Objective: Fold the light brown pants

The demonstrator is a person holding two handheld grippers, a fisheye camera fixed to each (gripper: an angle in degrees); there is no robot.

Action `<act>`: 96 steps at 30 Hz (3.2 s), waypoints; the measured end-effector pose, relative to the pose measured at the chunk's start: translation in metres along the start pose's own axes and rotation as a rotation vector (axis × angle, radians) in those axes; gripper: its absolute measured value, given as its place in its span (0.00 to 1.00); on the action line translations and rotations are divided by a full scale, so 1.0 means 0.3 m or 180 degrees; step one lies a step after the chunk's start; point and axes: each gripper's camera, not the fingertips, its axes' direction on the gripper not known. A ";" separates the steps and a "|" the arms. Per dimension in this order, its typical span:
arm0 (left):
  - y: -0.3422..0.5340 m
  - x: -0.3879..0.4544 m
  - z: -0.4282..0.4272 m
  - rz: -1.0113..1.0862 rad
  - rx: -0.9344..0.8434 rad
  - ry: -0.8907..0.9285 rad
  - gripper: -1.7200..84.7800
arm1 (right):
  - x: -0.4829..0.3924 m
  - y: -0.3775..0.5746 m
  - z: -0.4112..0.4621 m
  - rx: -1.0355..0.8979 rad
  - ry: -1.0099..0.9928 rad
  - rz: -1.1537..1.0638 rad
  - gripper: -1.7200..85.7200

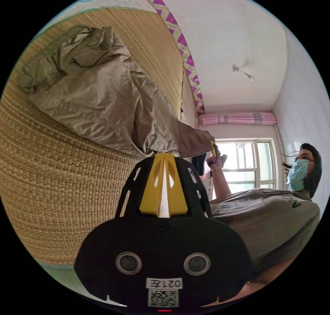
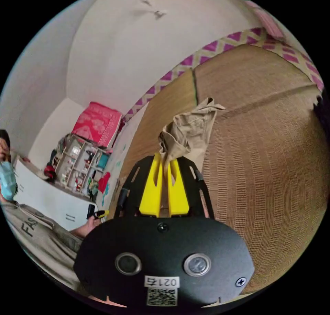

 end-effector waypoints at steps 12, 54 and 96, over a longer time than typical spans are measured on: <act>0.376 -0.065 -0.162 -0.0329 0.0149 0.0098 0.01 | -1.090 0.337 1.424 -0.1942 0.1212 -0.2253 0.02; -0.038 0.351 -0.632 -0.0648 0.2250 0.0041 0.06 | -0.482 -0.193 0.603 -0.1738 0.0820 -0.0807 0.01; -0.361 1.717 0.486 0.2403 -0.0165 -0.1078 0.19 | 0.135 0.170 0.115 -0.1251 -0.0132 -0.0470 0.01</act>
